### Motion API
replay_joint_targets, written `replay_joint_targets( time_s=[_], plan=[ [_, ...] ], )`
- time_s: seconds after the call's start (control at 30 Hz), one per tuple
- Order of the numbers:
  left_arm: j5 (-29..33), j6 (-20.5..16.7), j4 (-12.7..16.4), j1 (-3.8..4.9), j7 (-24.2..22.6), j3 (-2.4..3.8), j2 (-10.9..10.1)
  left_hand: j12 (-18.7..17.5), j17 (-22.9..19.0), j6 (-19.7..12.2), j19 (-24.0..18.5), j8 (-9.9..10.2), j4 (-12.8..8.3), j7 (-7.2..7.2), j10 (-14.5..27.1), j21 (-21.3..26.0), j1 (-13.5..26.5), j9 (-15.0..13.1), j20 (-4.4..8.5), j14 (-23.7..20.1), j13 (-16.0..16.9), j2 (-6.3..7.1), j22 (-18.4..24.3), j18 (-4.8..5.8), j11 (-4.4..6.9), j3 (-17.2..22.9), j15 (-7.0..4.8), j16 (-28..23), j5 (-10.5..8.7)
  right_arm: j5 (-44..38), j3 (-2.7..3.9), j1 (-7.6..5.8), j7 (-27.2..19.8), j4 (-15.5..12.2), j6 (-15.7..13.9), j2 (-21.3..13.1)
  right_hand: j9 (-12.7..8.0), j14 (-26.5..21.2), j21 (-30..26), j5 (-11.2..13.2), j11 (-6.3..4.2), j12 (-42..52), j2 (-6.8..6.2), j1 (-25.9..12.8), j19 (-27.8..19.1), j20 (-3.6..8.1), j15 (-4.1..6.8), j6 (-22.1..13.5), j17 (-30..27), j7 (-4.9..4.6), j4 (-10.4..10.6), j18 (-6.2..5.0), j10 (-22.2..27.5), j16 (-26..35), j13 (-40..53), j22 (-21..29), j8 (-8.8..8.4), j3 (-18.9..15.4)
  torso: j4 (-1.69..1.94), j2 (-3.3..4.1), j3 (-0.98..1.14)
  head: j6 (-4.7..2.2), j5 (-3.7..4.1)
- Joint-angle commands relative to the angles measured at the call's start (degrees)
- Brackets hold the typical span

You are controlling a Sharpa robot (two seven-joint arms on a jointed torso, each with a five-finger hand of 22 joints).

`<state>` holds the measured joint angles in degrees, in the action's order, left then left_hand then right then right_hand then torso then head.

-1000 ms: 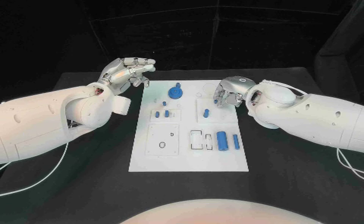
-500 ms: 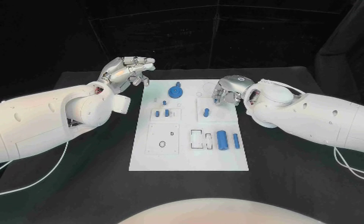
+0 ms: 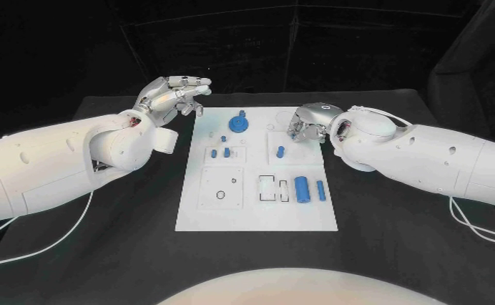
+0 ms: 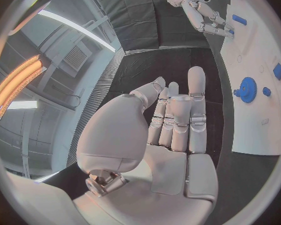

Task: Assemble the parts on the task board

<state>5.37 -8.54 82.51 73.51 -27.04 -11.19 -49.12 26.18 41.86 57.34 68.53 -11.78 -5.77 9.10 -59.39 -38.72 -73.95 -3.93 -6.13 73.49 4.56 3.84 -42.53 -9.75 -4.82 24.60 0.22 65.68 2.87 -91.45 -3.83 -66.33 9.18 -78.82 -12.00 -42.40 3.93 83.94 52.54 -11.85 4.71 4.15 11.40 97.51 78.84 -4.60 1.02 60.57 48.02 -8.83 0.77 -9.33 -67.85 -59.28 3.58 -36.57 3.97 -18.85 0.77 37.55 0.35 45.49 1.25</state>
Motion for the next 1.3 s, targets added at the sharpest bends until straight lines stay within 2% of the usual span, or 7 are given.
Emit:
replay_joint_targets(
  time_s=[0.03,0.33,0.57,0.63,0.77,1.07,1.3],
  plan=[
    [0.01,0.80,0.04,0.06,0.08,0.03,0.08,0.22,-0.05,0.20,-0.33,-0.13,-0.13,-0.10,-0.09,0.31,-0.02,0.06,0.05,-0.21,0.04,-0.50,0.05,-0.76,0.01,-0.26,0.00,-0.39,0.02,0.48,-0.09,0.01,0.96,0.13,4.31,0.20,-0.05,0.89,0.43,-0.27,-0.12,-0.16,-0.10,0.46,-0.53,-0.01,-0.28,0.50,0.18,0.07,-0.29,0.83,-0.13,-0.40,-0.01,-0.35,-0.22,0.03,-0.01,-0.06,0.02,0.12,0.05],
    [-0.05,1.06,0.01,-0.02,0.31,0.03,0.15,0.21,-0.30,0.23,-0.33,-0.15,0.03,-0.06,0.10,0.51,0.27,0.05,0.02,-0.32,0.02,-0.55,0.20,-0.74,-0.08,-0.51,0.06,-0.50,-0.01,0.40,-0.09,0.01,1.67,0.52,5.14,0.69,-0.05,0.93,1.47,-0.40,-0.15,-0.17,-0.01,0.54,-0.58,-0.03,-0.25,0.59,1.03,0.10,-0.53,0.93,-0.23,-1.21,0.00,-1.56,-0.21,0.13,-0.04,0.01,0.05,0.13,0.22],
    [-0.06,0.78,-0.08,-0.05,0.21,0.03,0.18,0.21,-0.30,0.21,-0.33,-0.14,0.05,-0.06,0.14,0.55,0.31,0.06,0.02,-0.33,0.01,-0.54,0.22,-0.73,-0.09,-0.56,0.07,-0.49,-0.01,0.37,-0.09,0.02,1.82,0.55,4.14,1.07,0.03,1.19,4.00,-0.81,-0.39,0.06,0.39,0.46,-0.35,0.00,-0.05,1.29,2.99,0.34,-0.82,1.23,-0.99,-3.10,0.08,-4.58,-0.02,0.43,-0.01,0.00,0.05,0.17,0.31],
    [-0.06,0.76,-0.09,-0.06,0.19,0.03,0.19,0.22,-0.30,0.19,-0.33,-0.13,0.06,-0.06,0.17,0.58,0.34,0.06,0.01,-0.33,0.01,-0.53,0.25,-0.73,-0.09,-0.61,0.08,-0.49,-0.02,0.35,-0.09,0.02,1.93,0.45,3.26,1.07,0.10,1.30,5.14,-1.04,-0.54,0.19,0.60,0.50,-0.14,0.07,0.10,1.78,3.68,0.51,-1.00,1.38,-1.42,-3.79,0.11,-5.98,0.12,0.64,-0.01,0.00,0.05,0.17,0.31],
    [-0.06,0.74,-0.12,-0.08,0.14,0.03,0.21,0.23,-0.26,0.18,-0.32,-0.12,0.04,-0.07,0.17,0.61,0.30,0.07,0.01,-0.32,0.01,-0.56,0.26,-0.73,-0.07,-0.60,0.08,-0.46,-0.01,0.34,-0.08,0.03,1.86,0.14,1.41,0.88,0.07,1.45,9.32,-0.67,-0.75,0.04,2.19,1.00,0.51,0.34,0.39,2.98,5.64,0.69,-2.14,2.03,-2.35,-5.92,0.04,-11.01,0.07,2.55,-0.03,-0.04,0.03,0.21,0.37],
    [-0.11,0.62,-0.18,-0.11,0.23,0.02,0.18,0.28,-0.41,0.13,-0.28,-0.10,-0.11,-0.09,0.23,0.74,0.07,0.07,0.02,-0.36,0.01,-0.65,0.37,-0.75,-0.04,-0.61,0.05,-0.50,-0.02,1.38,-0.08,0.05,0.59,-1.10,-3.72,0.02,-0.04,1.25,10.91,-1.62,-0.84,-0.24,2.19,0.50,0.10,0.35,0.34,3.25,6.18,0.71,-3.28,2.16,-2.64,-6.81,0.03,-12.68,-0.18,3.84,-0.05,-0.02,0.05,0.18,0.53],
    [-0.20,0.43,-0.29,-0.15,0.24,0.02,0.16,0.22,-0.64,-0.48,-0.13,0.22,0.16,0.11,0.77,1.08,0.72,0.15,-0.07,-0.40,-0.06,-0.25,0.65,-0.70,-0.28,-1.54,0.21,-0.50,-0.08,3.64,-0.06,0.05,-1.64,-2.12,-9.16,-1.01,-0.14,1.17,11.65,-1.79,-0.70,-0.48,2.01,-0.55,-0.23,0.27,0.22,2.91,6.65,0.59,-3.56,2.20,-2.15,-7.42,-0.03,-13.40,-0.34,4.46,-0.04,-0.06,0.02,0.08,0.70]
  ],
)
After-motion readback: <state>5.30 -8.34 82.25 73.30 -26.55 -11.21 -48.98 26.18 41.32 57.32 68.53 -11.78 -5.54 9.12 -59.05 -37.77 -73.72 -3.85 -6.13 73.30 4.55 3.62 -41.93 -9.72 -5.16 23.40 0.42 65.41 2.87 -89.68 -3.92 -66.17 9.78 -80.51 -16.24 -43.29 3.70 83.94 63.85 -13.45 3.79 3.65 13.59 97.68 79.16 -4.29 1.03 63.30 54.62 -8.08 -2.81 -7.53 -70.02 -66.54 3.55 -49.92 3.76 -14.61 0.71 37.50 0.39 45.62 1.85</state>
